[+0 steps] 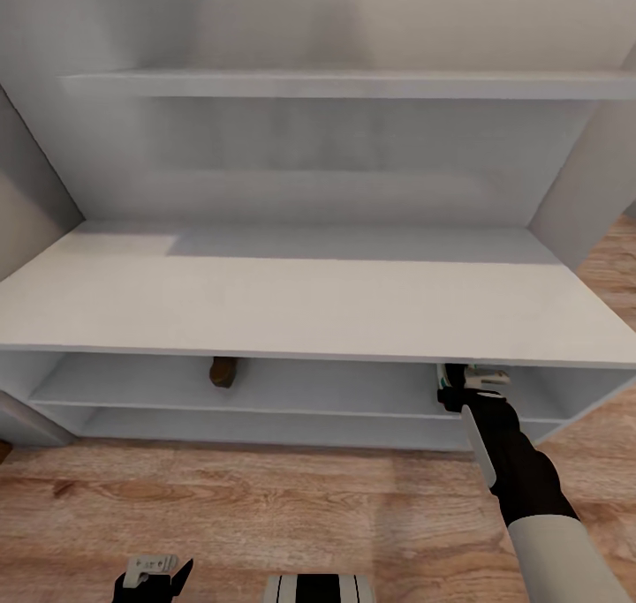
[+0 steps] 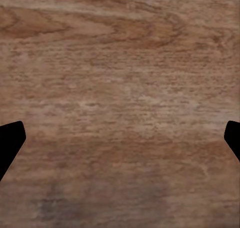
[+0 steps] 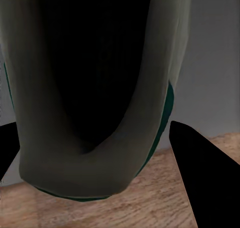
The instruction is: Pick up the two gym shoes and the two sandals from the corridor floor and place them onto the hallstand (shoe rack) in the corridor, making sure they are on the rack and not on the floor. Arrange them so the two gym shoes are next to each other and the two sandals are next to each other.
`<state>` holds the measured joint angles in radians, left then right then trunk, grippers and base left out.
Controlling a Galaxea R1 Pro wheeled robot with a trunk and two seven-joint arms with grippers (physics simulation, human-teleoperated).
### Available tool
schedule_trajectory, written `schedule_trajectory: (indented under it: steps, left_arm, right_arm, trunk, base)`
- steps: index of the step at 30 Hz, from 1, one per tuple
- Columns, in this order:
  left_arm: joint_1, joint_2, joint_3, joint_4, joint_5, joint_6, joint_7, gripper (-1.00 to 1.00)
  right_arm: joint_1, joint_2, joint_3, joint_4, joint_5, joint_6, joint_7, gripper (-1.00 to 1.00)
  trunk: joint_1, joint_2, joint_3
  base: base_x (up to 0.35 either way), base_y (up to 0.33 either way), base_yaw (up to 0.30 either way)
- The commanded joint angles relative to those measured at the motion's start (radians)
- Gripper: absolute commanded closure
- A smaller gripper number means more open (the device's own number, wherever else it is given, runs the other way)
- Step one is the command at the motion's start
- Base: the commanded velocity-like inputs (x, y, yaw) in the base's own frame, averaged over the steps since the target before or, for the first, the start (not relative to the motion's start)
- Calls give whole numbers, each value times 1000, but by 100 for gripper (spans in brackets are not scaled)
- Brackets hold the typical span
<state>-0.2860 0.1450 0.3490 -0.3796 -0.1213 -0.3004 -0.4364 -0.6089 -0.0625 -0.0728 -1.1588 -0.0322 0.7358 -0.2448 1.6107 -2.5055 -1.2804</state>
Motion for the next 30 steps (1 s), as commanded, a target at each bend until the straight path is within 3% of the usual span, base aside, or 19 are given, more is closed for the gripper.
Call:
schedule_trajectory:
  steps: [1,17,18,25,30]
  left_arm:
    - [-1,0,8,1,-11,-5,-5,-100]
    - [-1,1,8,1,-11,-5,-5,-100]
    - [-1,1,8,1,-11,-5,-5,-100]
    - [-1,1,8,1,-11,-5,-5,-100]
    - [-1,1,8,1,-11,-5,-5,-100]
  right_arm:
    - [0,0,1,54,-6,4,-5,100]
    - [0,-1,1,54,-6,4,-4,100]
    - [0,-1,1,54,-6,4,-4,-100]
    - [0,-2,2,54,-6,4,-4,-100]
    - [0,-2,2,54,-6,4,-4,-100]
  trunk:
    - [0,0,-1]
    - [0,0,-1]
    - [0,0,-1]
    - [0,0,-1]
    - [0,0,-1]
  base:
    - [113,0,0]
    - [73,0,0]
    - [0,0,0]
    - [-8,0,0]
    - [-242,0,0]
